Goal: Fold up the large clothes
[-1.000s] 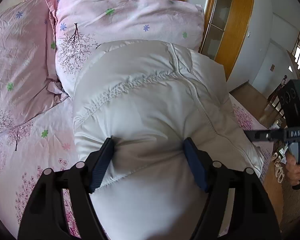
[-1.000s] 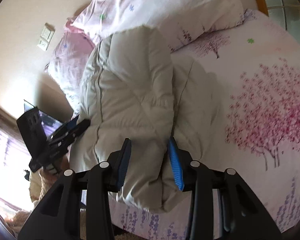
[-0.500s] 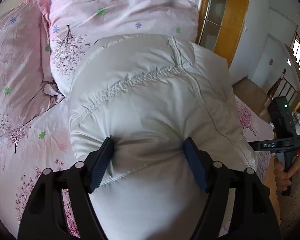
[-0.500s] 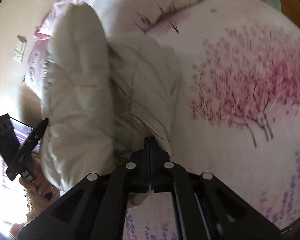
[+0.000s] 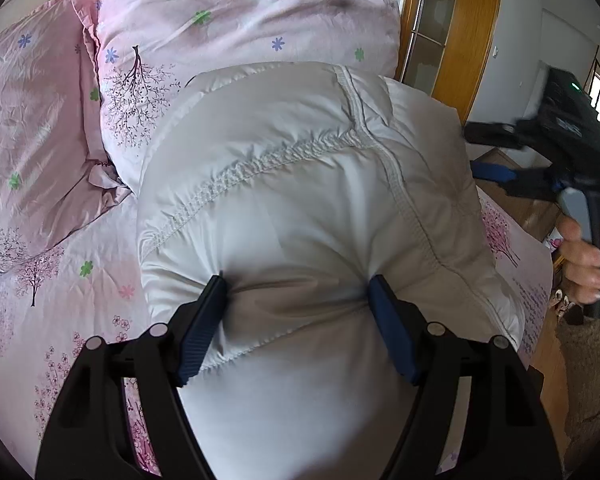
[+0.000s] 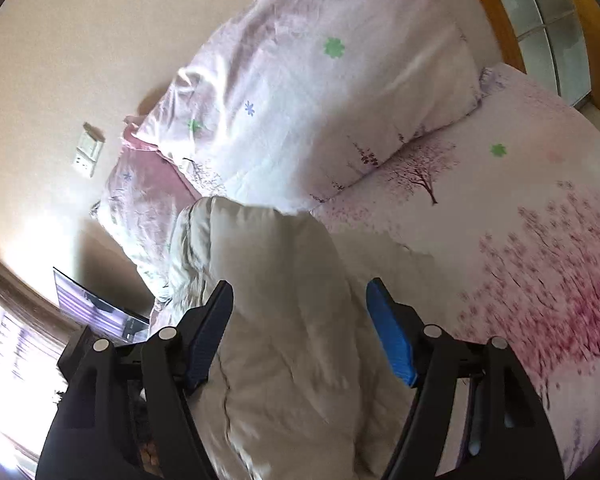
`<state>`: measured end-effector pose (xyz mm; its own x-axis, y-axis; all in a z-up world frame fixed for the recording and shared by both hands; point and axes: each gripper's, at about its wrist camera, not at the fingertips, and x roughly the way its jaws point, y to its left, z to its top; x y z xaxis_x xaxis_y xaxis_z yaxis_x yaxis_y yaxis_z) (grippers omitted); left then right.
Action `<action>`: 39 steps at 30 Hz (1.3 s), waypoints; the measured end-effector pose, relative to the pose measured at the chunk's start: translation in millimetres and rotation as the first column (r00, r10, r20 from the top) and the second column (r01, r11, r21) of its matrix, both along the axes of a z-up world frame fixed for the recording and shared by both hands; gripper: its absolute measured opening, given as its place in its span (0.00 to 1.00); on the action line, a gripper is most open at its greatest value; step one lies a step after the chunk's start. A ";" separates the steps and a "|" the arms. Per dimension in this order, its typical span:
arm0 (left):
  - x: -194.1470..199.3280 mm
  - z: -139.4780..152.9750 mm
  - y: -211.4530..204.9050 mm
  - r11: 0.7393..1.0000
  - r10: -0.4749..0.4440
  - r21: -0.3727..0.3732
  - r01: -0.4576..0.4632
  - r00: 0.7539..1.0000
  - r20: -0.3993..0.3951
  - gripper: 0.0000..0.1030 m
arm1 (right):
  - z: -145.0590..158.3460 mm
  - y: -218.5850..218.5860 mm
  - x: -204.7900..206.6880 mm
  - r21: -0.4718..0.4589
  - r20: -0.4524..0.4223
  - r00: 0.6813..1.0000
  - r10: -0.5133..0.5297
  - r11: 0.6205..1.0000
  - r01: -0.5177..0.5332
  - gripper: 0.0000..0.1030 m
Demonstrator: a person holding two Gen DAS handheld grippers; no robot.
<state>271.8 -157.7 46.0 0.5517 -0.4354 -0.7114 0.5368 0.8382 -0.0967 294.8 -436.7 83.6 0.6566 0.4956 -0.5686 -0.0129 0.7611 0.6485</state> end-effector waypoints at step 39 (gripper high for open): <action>43.4 -6.2 43.0 0.995 0.102 0.000 -0.102 0.992 -0.078 0.75 | -27.7 3.2 -29.8 -0.345 -0.089 0.993 -0.077 0.938 0.042 0.33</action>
<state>315.2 -114.7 39.8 0.5360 -0.3825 -0.7526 0.4393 0.8876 -0.1382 264.9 -433.6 55.9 0.6103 0.2219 -0.7605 0.0902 0.9343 0.3450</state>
